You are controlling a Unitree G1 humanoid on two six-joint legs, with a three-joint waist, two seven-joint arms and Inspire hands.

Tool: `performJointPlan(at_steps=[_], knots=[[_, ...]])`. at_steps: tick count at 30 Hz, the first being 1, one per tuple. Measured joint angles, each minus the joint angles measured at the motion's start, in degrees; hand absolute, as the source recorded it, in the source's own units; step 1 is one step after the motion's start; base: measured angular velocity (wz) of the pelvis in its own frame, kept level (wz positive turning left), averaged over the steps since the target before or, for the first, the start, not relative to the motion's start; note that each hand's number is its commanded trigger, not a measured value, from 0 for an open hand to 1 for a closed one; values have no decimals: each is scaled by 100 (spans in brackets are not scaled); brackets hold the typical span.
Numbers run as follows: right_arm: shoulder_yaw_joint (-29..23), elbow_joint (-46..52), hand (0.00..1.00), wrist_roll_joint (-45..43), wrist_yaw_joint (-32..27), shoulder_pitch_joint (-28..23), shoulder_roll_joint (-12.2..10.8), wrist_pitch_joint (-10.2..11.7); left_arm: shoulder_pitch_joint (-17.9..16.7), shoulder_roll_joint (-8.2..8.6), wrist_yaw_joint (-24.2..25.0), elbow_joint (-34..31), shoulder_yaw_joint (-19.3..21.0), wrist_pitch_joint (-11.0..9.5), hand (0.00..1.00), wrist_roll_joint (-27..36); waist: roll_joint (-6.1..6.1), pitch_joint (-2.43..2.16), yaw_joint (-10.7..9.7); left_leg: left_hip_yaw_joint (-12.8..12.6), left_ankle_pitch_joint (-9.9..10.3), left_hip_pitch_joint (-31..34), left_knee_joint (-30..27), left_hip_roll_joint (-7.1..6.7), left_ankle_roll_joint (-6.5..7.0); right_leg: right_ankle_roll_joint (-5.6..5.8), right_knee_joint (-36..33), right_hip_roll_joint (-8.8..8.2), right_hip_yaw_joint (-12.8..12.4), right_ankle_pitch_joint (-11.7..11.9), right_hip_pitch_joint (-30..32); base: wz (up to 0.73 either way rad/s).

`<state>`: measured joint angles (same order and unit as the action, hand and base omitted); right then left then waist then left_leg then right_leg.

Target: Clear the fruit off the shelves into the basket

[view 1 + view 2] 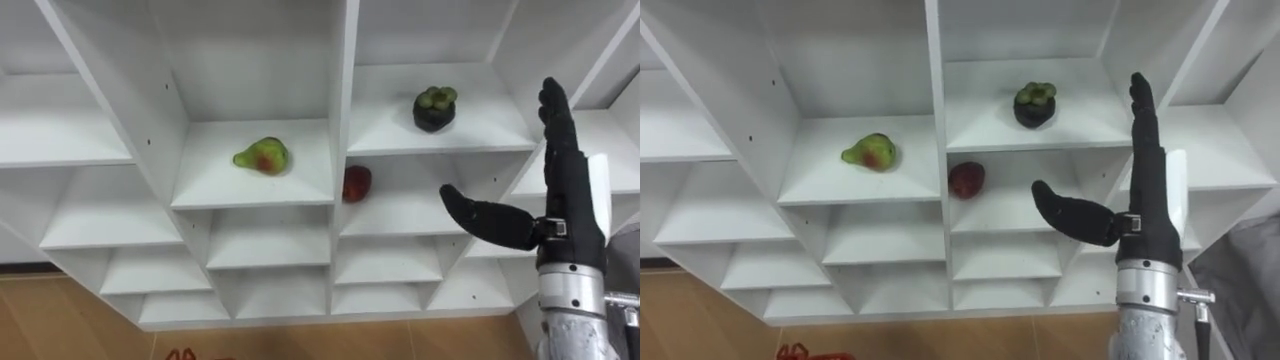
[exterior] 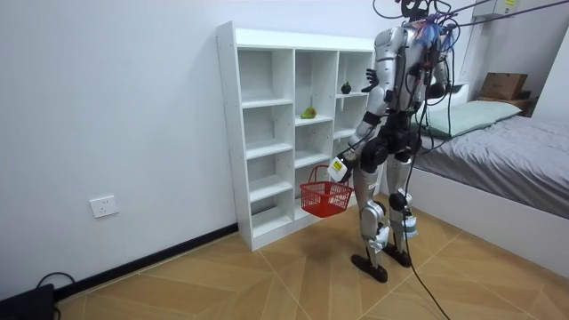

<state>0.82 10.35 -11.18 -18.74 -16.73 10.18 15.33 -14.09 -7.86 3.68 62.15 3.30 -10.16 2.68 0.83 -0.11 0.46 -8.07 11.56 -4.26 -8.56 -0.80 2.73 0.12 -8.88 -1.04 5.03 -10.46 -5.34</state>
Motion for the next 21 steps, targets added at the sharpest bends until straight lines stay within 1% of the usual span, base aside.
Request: performJointPlan(at_steps=[2, 6, 8, 9, 12, 14, 17, 19, 21], knots=[[-7, 142, 0, -38, 2, 72, 133, -1, 2, -7, 59, -17, 26, 19, 100, -4, 4, -1, -2, 0, 0, 35, -13, 0, 0, -2, -17, 0, -3, 2, 44, 0], [-65, 182, 0, -36, -2, 349, 223, -3, -2, -29, 98, -27, 53, 35, 100, -103, 30, -2, -5, -1, -1, 44, -19, 1, 0, -7, -11, 2, 0, 5, 50, 0], [-133, 179, 0, -6, -1, 474, 351, -20, 0, -38, 172, -90, 105, 61, 100, -115, 64, -5, 3, 12, -1, 49, -19, 0, 0, -7, -8, 1, 13, 5, 49, 2], [-158, 177, 0, 18, -1, 502, 378, -25, 6, -46, 183, -114, 106, 80, 100, -115, 74, -7, 3, 19, -1, 51, -19, 0, 0, -7, -5, 0, 20, 5, 48, 4], [-269, 143, 0, 125, 9, 693, 384, -50, -16, -68, 210, -154, 112, 120, 100, -108, 104, -6, 39, 18, -1, 45, -16, 1, -1, -7, 5, -1, 31, 5, 45, 0], [-276, 39, 0, 293, 34, 921, 384, -52, -3, -92, 244, -154, 109, 130, 100, -100, 132, 2, 37, 19, -2, 27, -18, 3, -3, -7, 11, 1, 32, 5, 41, 0], [-273, -142, 0, 403, 154, 1170, 384, -71, 10, -126, 264, -154, 108, 130, 100, -104, 173, 32, 67, 27, -3, 1, -17, 4, -4, -7, 15, 2, 37, 5, 7, 0], [-273, -178, 0, 413, 229, 1194, 384, -118, 5, -147, 259, -154, 103, 134, 100, -105, 192, 47, 103, 46, -3, -26, -15, 4, -4, -7, 19, 1, 60, 5, -34, 7], [-266, -277, 0, 450, 288, 1249, 383, -122, 4, -154, 212, -154, 100, 149, 100, -107, 204, 52, 119, 75, -3, -28, -12, 3, -4, -7, 19, -4, 110, 5, -58, 8]])
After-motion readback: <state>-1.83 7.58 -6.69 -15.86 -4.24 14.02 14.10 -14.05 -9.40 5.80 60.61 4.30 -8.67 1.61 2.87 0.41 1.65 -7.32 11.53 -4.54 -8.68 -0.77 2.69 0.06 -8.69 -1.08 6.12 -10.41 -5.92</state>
